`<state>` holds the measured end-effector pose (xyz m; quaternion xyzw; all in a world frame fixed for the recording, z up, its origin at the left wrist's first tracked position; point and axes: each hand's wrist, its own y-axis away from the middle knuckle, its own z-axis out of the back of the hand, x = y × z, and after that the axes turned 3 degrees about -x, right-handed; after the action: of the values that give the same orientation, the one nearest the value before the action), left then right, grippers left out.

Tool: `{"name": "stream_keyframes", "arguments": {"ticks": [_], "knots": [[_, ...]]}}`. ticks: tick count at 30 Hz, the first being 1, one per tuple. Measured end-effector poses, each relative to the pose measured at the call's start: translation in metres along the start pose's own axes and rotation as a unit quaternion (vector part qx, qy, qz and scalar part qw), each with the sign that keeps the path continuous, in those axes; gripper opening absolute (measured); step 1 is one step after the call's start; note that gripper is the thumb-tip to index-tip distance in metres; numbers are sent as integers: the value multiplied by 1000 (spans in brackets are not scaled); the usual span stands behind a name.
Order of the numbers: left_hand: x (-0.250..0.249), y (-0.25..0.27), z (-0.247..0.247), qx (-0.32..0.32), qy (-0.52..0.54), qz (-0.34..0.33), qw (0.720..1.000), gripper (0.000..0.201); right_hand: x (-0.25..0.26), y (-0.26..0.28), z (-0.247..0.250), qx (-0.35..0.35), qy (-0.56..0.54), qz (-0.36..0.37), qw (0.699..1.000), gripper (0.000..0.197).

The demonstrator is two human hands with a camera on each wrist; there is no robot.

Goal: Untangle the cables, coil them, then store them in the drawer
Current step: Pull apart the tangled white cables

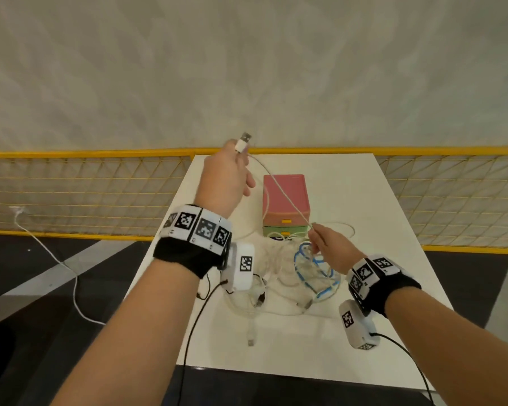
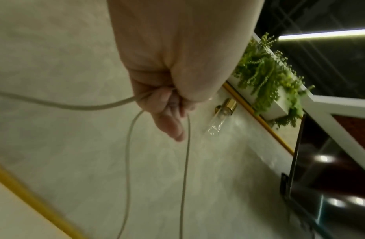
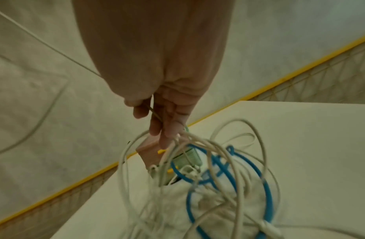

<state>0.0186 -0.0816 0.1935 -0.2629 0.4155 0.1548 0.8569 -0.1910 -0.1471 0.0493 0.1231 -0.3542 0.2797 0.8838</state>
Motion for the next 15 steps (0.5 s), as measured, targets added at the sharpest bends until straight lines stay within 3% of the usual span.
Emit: {"name": "stream_keyframes", "arguments": {"ticks": [1, 3, 5, 7, 9, 11, 15], "knots": [[0, 1, 3, 3, -31, 2, 1000, 25, 3, 0, 4, 2, 6, 4, 1000, 32], [0, 14, -2, 35, -90, -57, 994, 37, 13, -4, 14, 4, 13, 15, 1000, 28], [-1, 33, -19, 120, -124, -126, 977, 49, 26, -9, 24, -4, 37, 36, 999, 24], [1, 44, -39, 200, -158, -120, 959, 47, 39, -12, 31, -29, 42, 75, 996, 20], [8, 46, -52, 240, -177, -71, 952, 38, 51, -14, 36, -70, 27, 110, 991, 19], [11, 42, -53, 228, -168, -46, 958, 31, 55, -16, 37, -111, 27, 128, 985, 17], [3, 30, -30, 81, -78, -65, 992, 25, 43, -10, 33, -79, 18, 69, 994, 18]]}}
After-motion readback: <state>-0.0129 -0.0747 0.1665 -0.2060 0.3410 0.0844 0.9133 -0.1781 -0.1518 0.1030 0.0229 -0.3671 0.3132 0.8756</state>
